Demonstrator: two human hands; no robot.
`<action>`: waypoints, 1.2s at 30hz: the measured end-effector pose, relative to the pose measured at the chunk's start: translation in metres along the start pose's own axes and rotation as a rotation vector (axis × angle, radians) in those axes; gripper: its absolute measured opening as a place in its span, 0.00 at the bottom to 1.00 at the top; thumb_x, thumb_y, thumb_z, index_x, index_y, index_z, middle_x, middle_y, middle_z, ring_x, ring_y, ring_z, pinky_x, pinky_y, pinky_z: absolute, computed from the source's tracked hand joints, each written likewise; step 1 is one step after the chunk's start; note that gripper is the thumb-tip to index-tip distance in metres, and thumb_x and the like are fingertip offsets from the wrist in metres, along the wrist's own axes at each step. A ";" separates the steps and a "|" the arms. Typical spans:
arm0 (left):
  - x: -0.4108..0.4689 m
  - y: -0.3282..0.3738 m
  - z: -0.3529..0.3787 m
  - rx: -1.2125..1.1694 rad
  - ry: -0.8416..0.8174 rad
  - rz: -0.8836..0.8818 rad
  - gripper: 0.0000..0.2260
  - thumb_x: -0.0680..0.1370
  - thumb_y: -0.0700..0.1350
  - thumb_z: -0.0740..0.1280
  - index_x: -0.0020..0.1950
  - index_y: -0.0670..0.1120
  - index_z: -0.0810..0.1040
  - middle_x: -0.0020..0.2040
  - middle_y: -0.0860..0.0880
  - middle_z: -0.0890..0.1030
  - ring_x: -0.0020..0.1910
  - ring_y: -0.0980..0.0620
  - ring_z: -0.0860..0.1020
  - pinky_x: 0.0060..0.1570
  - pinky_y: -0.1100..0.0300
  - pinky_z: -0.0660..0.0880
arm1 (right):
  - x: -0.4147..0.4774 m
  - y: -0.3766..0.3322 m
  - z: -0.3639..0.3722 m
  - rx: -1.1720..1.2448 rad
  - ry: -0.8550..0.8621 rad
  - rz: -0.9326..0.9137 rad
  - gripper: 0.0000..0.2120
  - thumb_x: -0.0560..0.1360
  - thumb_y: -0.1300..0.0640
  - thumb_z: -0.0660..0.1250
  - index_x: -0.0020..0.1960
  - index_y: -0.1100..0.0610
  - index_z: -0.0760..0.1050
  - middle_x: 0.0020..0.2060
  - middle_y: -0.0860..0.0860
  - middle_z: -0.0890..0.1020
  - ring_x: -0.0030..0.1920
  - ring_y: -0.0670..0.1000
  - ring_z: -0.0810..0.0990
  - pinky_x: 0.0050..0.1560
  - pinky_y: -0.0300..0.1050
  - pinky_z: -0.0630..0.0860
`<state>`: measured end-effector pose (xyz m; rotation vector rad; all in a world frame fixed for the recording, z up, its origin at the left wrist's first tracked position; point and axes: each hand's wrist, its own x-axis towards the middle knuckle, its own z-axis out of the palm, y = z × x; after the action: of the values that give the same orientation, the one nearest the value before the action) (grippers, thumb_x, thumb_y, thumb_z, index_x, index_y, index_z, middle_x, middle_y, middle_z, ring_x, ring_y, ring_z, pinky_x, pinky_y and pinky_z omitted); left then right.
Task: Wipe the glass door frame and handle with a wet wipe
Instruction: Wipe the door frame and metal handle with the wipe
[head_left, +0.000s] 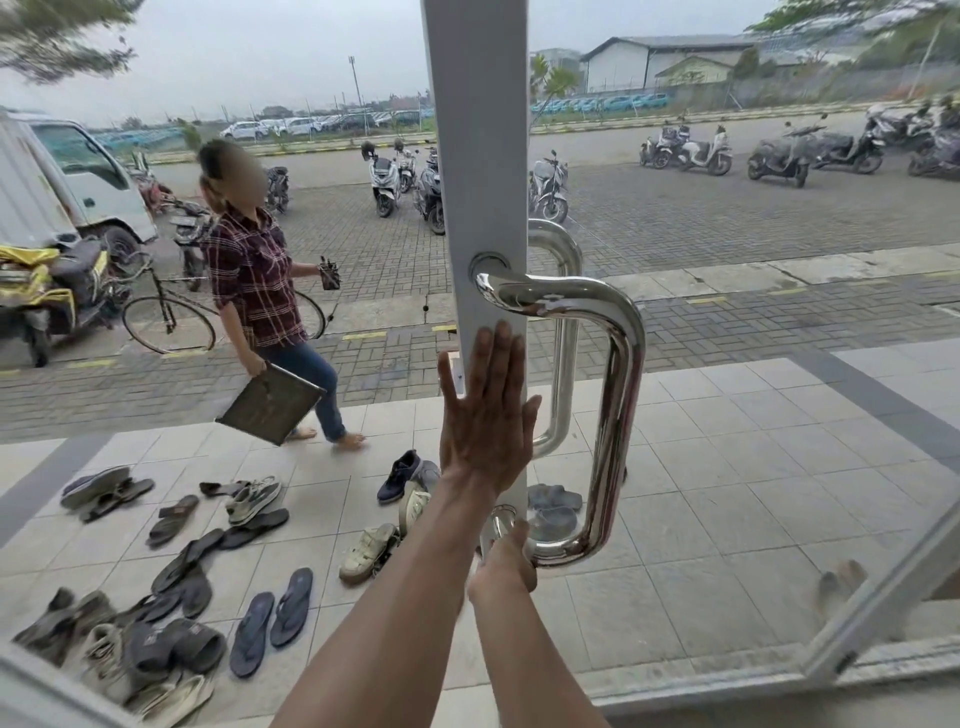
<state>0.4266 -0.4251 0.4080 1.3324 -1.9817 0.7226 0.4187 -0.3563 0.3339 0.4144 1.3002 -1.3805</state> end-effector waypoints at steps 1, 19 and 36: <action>0.000 0.000 0.000 -0.001 0.005 -0.004 0.31 0.83 0.56 0.48 0.79 0.41 0.41 0.79 0.44 0.32 0.79 0.45 0.35 0.75 0.34 0.50 | -0.001 0.000 0.000 -0.022 -0.032 0.024 0.27 0.76 0.43 0.66 0.63 0.64 0.73 0.59 0.59 0.80 0.60 0.59 0.78 0.54 0.50 0.74; 0.000 0.001 -0.002 0.000 -0.036 -0.011 0.33 0.82 0.54 0.56 0.80 0.42 0.43 0.79 0.44 0.32 0.79 0.45 0.34 0.75 0.35 0.48 | 0.005 -0.018 -0.021 -0.790 -0.142 -1.338 0.03 0.73 0.59 0.67 0.46 0.57 0.74 0.35 0.53 0.80 0.34 0.52 0.79 0.34 0.41 0.73; 0.000 0.001 -0.003 -0.014 -0.081 -0.003 0.35 0.82 0.55 0.53 0.79 0.43 0.34 0.78 0.44 0.31 0.78 0.45 0.33 0.76 0.37 0.50 | 0.032 -0.012 -0.047 -1.533 -0.151 -1.617 0.15 0.71 0.52 0.72 0.52 0.60 0.81 0.47 0.53 0.83 0.47 0.55 0.81 0.40 0.48 0.82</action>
<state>0.4267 -0.4226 0.4101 1.3757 -2.0436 0.6621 0.3793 -0.3348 0.2975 -2.0827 2.1398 -0.9212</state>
